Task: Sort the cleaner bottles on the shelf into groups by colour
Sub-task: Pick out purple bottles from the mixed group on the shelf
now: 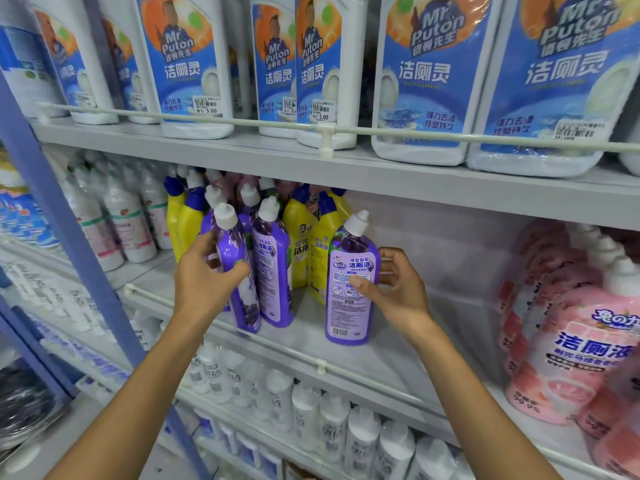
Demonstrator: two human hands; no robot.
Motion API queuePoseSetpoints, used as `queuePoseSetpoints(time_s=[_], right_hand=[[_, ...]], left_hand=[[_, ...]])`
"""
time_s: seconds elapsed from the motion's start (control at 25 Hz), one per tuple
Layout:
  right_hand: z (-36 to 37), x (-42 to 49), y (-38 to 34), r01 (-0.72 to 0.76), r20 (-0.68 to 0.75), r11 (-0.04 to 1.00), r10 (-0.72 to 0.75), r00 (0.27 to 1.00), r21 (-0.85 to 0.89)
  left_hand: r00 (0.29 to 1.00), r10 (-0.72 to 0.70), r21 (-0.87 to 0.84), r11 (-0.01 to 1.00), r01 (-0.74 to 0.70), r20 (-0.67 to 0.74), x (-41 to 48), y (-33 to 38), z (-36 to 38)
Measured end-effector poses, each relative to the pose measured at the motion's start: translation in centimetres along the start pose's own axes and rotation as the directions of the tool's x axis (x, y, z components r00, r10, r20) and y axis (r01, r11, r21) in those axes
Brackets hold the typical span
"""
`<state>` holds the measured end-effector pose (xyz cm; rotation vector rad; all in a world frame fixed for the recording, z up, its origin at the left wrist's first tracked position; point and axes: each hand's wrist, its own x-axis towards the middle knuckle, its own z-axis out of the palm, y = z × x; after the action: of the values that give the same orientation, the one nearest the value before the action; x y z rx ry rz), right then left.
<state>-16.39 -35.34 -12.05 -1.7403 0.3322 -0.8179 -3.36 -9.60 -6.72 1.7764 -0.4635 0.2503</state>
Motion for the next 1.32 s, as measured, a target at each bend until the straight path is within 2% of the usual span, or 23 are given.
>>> queuePoseSetpoints(time_s=[0.24, 0.36, 0.6, 0.72, 0.84, 1.0, 1.12, 1.32], right_hand=[[-1.9, -0.3, 0.0, -0.009, -0.044, 0.998, 0.006, 0.999, -0.055], [-3.0, -0.5, 0.1, -0.006, -0.058, 0.996, 0.001, 0.998, -0.083], [-4.7, -1.3, 0.0, -0.012, -0.106, 0.996, 0.002, 0.994, -0.09], [-5.8, -2.0, -0.3, -0.021, -0.147, 0.993, 0.004, 0.989, -0.115], [-6.3, -3.0, -0.6, -0.023, -0.249, 0.983, -0.024, 0.968, -0.183], [-6.1, -4.8, -1.0, 0.0, -0.316, 0.973, -0.075, 0.946, -0.231], [-6.7, -5.8, -0.8, 0.002, -0.252, 0.983, -0.049, 0.966, -0.184], [-7.9, -5.3, 0.2, -0.042, 0.059, 0.998, 0.044, 0.997, -0.048]], left_hand=[[0.982, 0.187, -0.073, 0.98, -0.185, 0.017, -2.5, 3.2, -0.7], [0.971, 0.234, -0.136, 0.965, -0.225, 0.057, -2.9, 4.3, 0.2], [0.96, 0.208, -0.267, 0.951, -0.154, 0.189, -3.7, 3.0, 6.8], [0.942, 0.206, -0.274, 0.953, -0.132, 0.264, -3.7, 2.4, 10.2], [0.94, 0.203, -0.28, 0.952, -0.124, 0.275, -4.1, 1.9, 12.6], [0.92, 0.176, -0.254, 0.963, -0.087, 0.351, -3.8, 0.0, 13.0], [0.886, 0.147, -0.238, 0.97, -0.042, 0.44, -3.7, -2.1, 12.6], [0.883, 0.135, -0.237, 0.971, -0.028, 0.449, -3.7, -2.5, 13.0]])
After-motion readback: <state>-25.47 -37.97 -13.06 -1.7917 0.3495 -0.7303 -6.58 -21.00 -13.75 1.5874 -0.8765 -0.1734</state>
